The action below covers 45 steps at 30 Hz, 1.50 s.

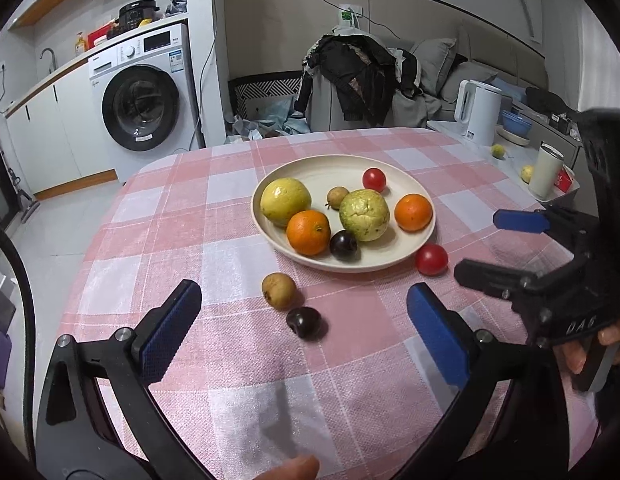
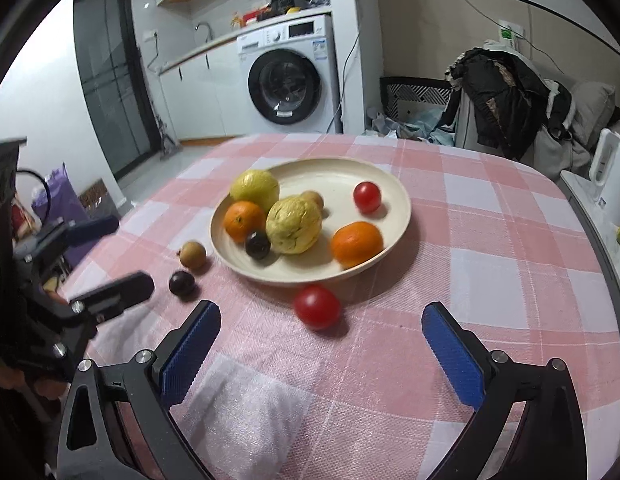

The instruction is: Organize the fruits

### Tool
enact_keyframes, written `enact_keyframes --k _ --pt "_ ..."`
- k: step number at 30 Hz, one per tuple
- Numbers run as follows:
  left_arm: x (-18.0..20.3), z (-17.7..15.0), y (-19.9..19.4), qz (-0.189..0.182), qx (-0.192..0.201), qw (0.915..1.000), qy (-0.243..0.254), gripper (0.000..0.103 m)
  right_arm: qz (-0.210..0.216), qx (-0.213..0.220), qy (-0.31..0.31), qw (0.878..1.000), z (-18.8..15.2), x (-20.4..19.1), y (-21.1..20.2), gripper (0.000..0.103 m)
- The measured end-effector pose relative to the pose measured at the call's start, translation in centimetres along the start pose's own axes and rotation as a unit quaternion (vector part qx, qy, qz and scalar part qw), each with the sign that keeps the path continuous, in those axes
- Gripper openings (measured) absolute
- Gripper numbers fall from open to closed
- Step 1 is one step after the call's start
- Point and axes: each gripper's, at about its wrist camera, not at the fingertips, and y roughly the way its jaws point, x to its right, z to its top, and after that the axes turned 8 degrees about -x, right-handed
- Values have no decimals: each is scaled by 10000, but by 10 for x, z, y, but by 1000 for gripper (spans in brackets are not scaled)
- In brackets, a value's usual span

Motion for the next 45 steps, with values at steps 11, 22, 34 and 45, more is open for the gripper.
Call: enact_keyframes --k 11,22,34,45 --pt "-8 -2 8 -41 -127 9997 -181 103 -127 -105 -71 9998 -4 -1 7 103" --pt "-6 -6 21 -9 -365 9993 -57 103 -167 -325 -36 9993 -4 3 17 103" --pt "-17 -9 31 -55 -567 9982 -210 103 -142 -443 56 9989 -5 7 19 103" --pt "-20 -13 51 -232 -945 9947 -339 97 1 -604 -30 9982 -5 3 23 99"
